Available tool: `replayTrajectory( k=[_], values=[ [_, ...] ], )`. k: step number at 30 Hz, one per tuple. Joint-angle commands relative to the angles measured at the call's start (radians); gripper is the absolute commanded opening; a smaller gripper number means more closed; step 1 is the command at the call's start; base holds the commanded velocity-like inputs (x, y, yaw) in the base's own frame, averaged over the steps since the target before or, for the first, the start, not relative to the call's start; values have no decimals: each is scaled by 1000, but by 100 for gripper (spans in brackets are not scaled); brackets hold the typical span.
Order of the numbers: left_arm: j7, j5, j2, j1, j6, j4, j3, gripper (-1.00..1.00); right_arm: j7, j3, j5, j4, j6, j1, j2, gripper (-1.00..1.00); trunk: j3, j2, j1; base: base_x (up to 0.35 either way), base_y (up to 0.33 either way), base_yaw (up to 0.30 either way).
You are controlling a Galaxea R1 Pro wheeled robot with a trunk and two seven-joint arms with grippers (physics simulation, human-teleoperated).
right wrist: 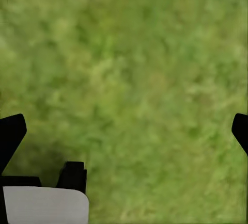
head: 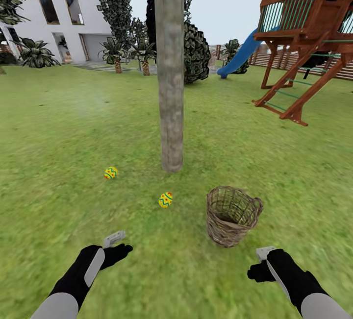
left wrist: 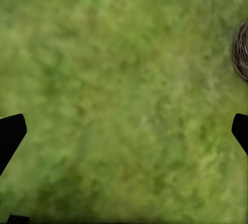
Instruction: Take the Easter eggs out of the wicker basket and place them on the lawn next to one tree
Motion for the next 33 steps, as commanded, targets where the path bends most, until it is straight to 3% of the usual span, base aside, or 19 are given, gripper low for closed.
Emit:
replayTrajectory(
  k=[1,11,33],
  values=[
    [3,7,-1,-1,6,-1,2,100,7,4,9,-2,4,0,0,100,-1,-1,0,-137,-226,287],
    [3,6,-1,-1,6,-1,2,100,5,3,9,38,3,0,5,100,-1,-1,0,-112,-285,287],
    [3,6,0,-1,6,-3,2,100,6,3,10,40,3,0,5,100,-1,-1,0,-4,-299,287]
  ],
)
